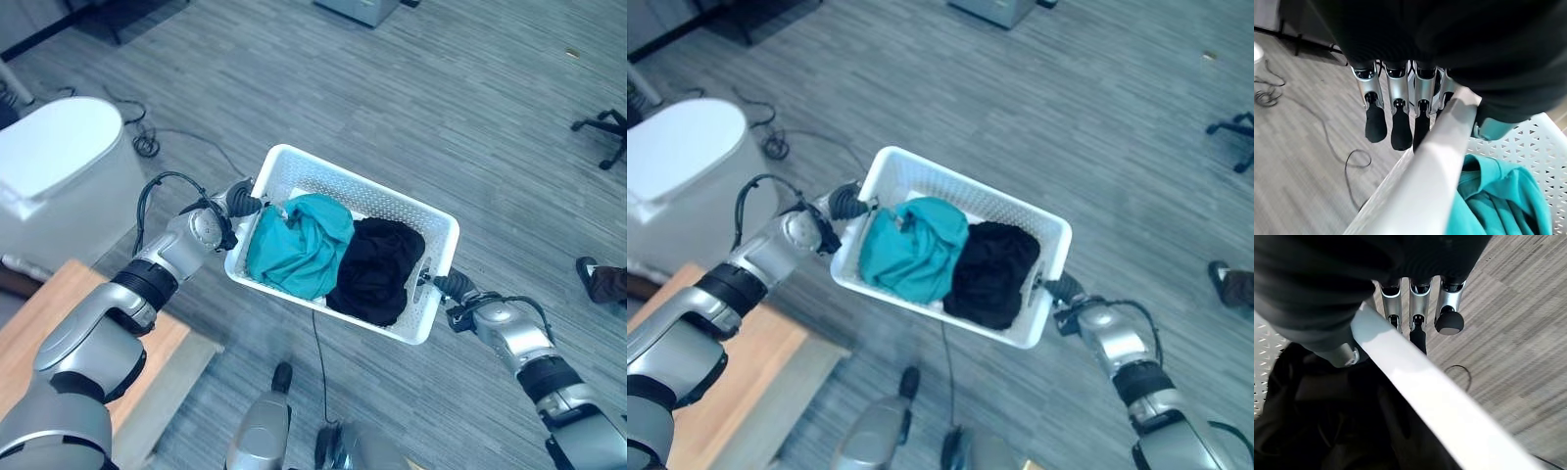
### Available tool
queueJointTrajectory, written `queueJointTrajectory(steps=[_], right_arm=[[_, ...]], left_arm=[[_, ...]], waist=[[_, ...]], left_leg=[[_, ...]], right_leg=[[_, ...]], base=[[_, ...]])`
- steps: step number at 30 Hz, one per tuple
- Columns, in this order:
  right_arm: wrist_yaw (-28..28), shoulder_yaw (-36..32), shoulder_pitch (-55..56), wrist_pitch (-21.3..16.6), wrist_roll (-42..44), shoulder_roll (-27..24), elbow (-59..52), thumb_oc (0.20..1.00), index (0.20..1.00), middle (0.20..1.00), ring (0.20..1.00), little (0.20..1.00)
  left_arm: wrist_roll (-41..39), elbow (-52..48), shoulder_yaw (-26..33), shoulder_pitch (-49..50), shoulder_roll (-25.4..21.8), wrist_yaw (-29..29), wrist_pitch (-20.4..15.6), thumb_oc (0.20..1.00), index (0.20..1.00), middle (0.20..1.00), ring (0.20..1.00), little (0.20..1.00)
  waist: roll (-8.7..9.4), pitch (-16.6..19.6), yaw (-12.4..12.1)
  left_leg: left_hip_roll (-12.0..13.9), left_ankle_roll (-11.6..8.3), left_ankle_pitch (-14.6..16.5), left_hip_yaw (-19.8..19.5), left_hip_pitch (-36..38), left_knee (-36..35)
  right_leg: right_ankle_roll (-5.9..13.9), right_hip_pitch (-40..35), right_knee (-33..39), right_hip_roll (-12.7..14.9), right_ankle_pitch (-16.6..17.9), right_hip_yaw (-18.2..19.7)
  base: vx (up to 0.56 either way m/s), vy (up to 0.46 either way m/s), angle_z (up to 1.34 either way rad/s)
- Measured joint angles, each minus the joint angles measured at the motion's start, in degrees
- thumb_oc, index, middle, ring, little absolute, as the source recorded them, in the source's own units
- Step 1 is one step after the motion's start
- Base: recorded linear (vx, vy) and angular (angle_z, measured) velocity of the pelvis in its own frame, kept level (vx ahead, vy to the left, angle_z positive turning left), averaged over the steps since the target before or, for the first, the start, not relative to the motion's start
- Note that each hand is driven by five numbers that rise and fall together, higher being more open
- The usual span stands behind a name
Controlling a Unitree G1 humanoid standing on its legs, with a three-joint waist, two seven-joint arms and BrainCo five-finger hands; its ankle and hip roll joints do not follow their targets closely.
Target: Grab the laundry basket,head to the washer,open it,put in the laundry and shut it.
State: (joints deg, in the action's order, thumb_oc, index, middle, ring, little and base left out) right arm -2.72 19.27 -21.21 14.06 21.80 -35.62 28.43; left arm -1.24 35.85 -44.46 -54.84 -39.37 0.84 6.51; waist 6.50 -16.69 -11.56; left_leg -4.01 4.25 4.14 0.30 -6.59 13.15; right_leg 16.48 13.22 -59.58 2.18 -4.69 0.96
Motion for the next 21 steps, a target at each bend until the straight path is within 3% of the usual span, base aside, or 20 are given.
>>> queueJointTrajectory(steps=[1, 2, 3, 4, 6, 7, 9, 10, 11, 12, 13, 15, 16, 17, 18, 19, 20, 21], right_arm=[[-0.07, -0.04, 0.05, 0.01, -0.36, 0.67, -0.11, 0.200, 0.200, 0.200, 0.200, 0.200], [-0.32, -0.27, -0.03, 0.09, -0.44, 0.86, -0.16, 0.200, 0.200, 0.200, 0.200, 0.200], [-0.56, -0.61, -0.08, 0.09, -0.63, 0.92, -0.48, 0.200, 0.200, 0.200, 0.200, 0.200], [-1.10, -1.23, -0.21, 0.05, -0.60, 0.39, -0.68, 0.200, 0.200, 0.200, 0.200, 0.200], [-1.77, -1.58, 0.17, -0.14, -0.53, -0.88, -1.07, 0.200, 0.200, 0.200, 0.200, 0.200], [-2.31, -1.60, 0.18, -0.15, -0.18, -1.94, -1.00, 0.200, 0.200, 0.200, 0.200, 0.200], [-2.26, -1.67, -0.75, -0.16, -0.12, -2.65, -0.95, 0.200, 0.200, 0.200, 0.200, 0.200], [-2.18, -1.60, -0.40, -0.15, -0.14, -2.45, -0.92, 0.200, 0.200, 0.200, 0.200, 0.200], [-2.35, -1.45, -0.04, -0.14, -0.15, -2.33, -0.56, 0.200, 0.200, 0.200, 0.200, 0.200], [-2.55, -0.48, 0.07, -0.15, -0.13, -1.88, 0.43, 0.200, 0.200, 0.200, 0.200, 0.200], [-2.63, -0.21, -1.33, -0.17, -0.17, -1.10, 2.11, 0.200, 0.200, 0.200, 0.200, 0.200], [-2.56, -0.11, -2.06, -0.01, -0.17, -0.54, 2.93, 0.200, 0.200, 0.200, 0.200, 0.200], [-2.55, -0.10, -2.36, -0.01, -0.14, -0.63, 2.83, 0.200, 0.200, 0.200, 0.200, 0.200], [-2.29, -0.05, -3.29, -0.27, -0.04, -0.49, 2.92, 0.200, 0.200, 0.200, 0.200, 0.200], [-2.41, 0.02, -3.74, -0.37, 0.10, -0.63, 2.73, 0.200, 0.200, 0.200, 0.200, 0.200], [-2.25, 0.46, -4.50, -0.26, 0.21, -0.85, 2.74, 0.200, 0.200, 0.200, 0.200, 0.200], [-2.02, 0.76, -6.46, -0.25, 0.53, -0.22, 3.96, 0.200, 0.200, 0.200, 0.200, 0.200], [-1.35, 1.16, -7.11, -0.30, 0.63, 0.16, 4.08, 0.200, 0.200, 0.200, 0.200, 0.200]], left_arm=[[0.00, 0.16, 1.27, 0.11, 0.37, -0.07, 0.11, 0.200, 0.200, 0.200, 0.200, 0.200], [0.00, 0.19, 1.58, 0.10, 0.46, -0.31, 0.23, 0.200, 0.200, 0.200, 0.200, 0.200], [-0.03, 0.45, 1.67, 0.16, 0.42, -0.47, 0.69, 0.200, 0.200, 0.200, 0.200, 0.200], [-0.04, 0.45, 1.75, 0.15, 0.45, -0.48, 0.83, 0.200, 0.200, 0.200, 0.200, 0.200], [-0.03, 1.54, 2.61, 0.20, 2.36, -0.43, 1.27, 0.200, 0.200, 0.200, 0.200, 0.200], [0.00, 3.09, 3.09, -0.01, 3.88, -0.56, 1.12, 0.200, 0.200, 0.200, 0.200, 0.200], [0.01, 5.36, 3.17, -0.62, 5.11, -0.59, 1.21, 0.200, 0.200, 0.200, 0.200, 0.200], [0.04, 5.83, 3.24, 0.52, 5.30, -0.56, 1.14, 0.200, 0.200, 0.200, 0.200, 0.200], [0.05, 6.34, 3.28, 1.49, 5.59, -0.61, 1.10, 0.200, 0.200, 0.200, 0.200, 0.200], [0.11, 7.57, 2.67, 2.06, 5.67, -0.47, 0.62, 0.200, 0.200, 0.200, 0.200, 0.200], [0.16, 8.57, 2.64, 2.18, 6.01, -0.75, 0.38, 0.200, 0.200, 0.200, 0.200, 0.200], [0.16, 8.98, 2.80, 2.28, 5.78, -0.64, 0.32, 0.200, 0.200, 0.200, 0.200, 0.200], [0.15, 8.95, 3.68, 2.74, 5.92, -0.69, 0.10, 0.200, 0.200, 0.200, 0.200, 0.200], [0.05, 8.56, 5.68, 4.14, 5.42, -0.73, -0.21, 0.200, 0.200, 0.200, 0.200, 0.200], [0.00, 8.38, 5.91, 4.33, 5.03, -0.59, -0.36, 0.200, 0.200, 0.200, 0.200, 0.200], [-0.02, 8.03, 5.89, 4.12, 4.63, -0.53, -0.36, 0.200, 0.200, 0.200, 0.200, 0.200], [-0.18, 7.17, 5.17, 3.72, 2.97, -0.53, -0.67, 0.200, 0.200, 0.200, 0.200, 0.200], [-0.37, 6.90, 5.37, 3.54, 2.30, -0.46, -0.73, 0.200, 0.200, 0.200, 0.200, 0.200]], waist=[[0.05, -0.01, 0.69], [-0.50, -0.05, 0.99], [-1.70, -0.29, 2.21], [-2.56, -0.27, 3.08], [-3.65, -0.35, 7.33], [-4.82, 0.25, 8.91], [-4.55, 0.68, 9.99], [-4.34, 0.89, 10.42], [-4.75, 2.24, 10.71], [-4.41, 4.48, 10.75], [-4.84, 4.67, 10.04], [-4.62, 5.34, 10.08], [-4.73, 5.66, 9.98], [-5.14, 5.99, 9.59], [-5.04, 5.94, 9.71], [-4.81, 5.83, 10.15], [-3.16, 5.07, 10.32], [-1.43, 4.12, 10.39]], left_leg=[[0.31, 0.96, 0.68, -1.14, 1.43, -0.21], [0.53, 2.32, 2.40, -3.09, 3.43, -1.56], [1.49, 2.27, 3.04, -4.87, 6.74, -3.63], [1.75, 2.27, 3.44, -5.32, 7.90, -3.97], [2.28, 0.26, 4.04, -9.90, 11.95, -4.67], [3.37, -2.13, 5.78, -13.02, 13.22, -5.42], [3.07, -2.66, 7.57, -13.54, 15.66, -6.64], [3.77, -2.89, 8.99, -12.92, 19.08, -6.58], [5.01, -3.06, 10.21, -13.21, 20.73, -7.83], [7.66, -6.52, 12.96, -13.76, 25.91, -10.21], [9.38, -7.58, 13.56, -13.96, 26.68, -7.74], [11.68, -10.64, 11.27, -14.34, 24.89, -0.02], [12.64, -10.75, 9.60, -14.37, 23.55, 4.12], [13.24, -9.14, 2.30, -13.74, 19.21, 15.89], [13.67, -8.89, -4.83, -13.18, 14.08, 25.61], [14.25, -6.53, -13.60, -12.40, 9.24, 32.91], [15.85, -2.70, -10.32, -8.61, 2.50, 43.19], [15.57, -2.15, -7.25, -6.68, -0.03, 45.25]], right_leg=[[-0.86, 1.41, -2.09, -0.28, -0.62, -1.47], [-4.08, 2.79, -1.94, 0.12, -2.46, -3.39], [-10.58, 4.88, 1.70, 0.94, -6.50, -5.47], [-11.37, 7.21, 3.94, 1.75, -7.36, -6.15], [-11.36, 9.39, 22.82, 3.18, -6.08, -3.59], [-11.00, 8.97, 34.56, 3.12, -4.77, -1.89], [-8.69, 8.92, 51.32, 5.82, -0.91, 0.13], [-10.17, 9.50, 53.42, 8.05, 0.59, -0.94], [-10.34, 9.36, 51.99, 8.55, 0.26, -2.92], [-9.37, 5.42, 52.90, 7.51, 0.99, -5.96], [-9.13, 5.06, 51.43, 5.75, 7.84, -5.83], [-12.66, 4.46, 46.94, 3.14, 11.68, -6.07], [-14.53, 4.03, 45.39, 1.89, 11.91, -6.17], [-17.59, 2.12, 44.91, -1.73, 10.03, -6.65], [-18.94, 0.83, 44.89, -2.89, 9.05, -6.96], [-20.88, -0.55, 45.22, -3.99, 7.75, -7.47], [-21.51, -3.39, 46.83, -5.46, 7.34, -6.36], [-21.97, -5.57, 48.16, -5.25, 7.09, -5.96]], base=[[0.63, -0.035, 0.16], [0.45, -0.082, 0.14], [0.45, -0.079, 0.12], [0.49, -0.231, 0.53], [0.63, -0.321, 0.82], [0.40, -0.171, 0.79], [0.36, -0.153, 0.56], [0.49, -0.244, 0.35], [0.64, -0.370, 0.64], [0.60, -0.401, 0.47], [0.62, -0.455, 0.45], [0.30, -0.239, 0.22], [0.31, -0.409, -0.07], [0.35, -0.567, -0.27], [0.23, -0.445, -0.34], [0.29, -0.362, -0.29], [0.22, -0.278, -0.31], [0.24, -0.276, -0.24]])
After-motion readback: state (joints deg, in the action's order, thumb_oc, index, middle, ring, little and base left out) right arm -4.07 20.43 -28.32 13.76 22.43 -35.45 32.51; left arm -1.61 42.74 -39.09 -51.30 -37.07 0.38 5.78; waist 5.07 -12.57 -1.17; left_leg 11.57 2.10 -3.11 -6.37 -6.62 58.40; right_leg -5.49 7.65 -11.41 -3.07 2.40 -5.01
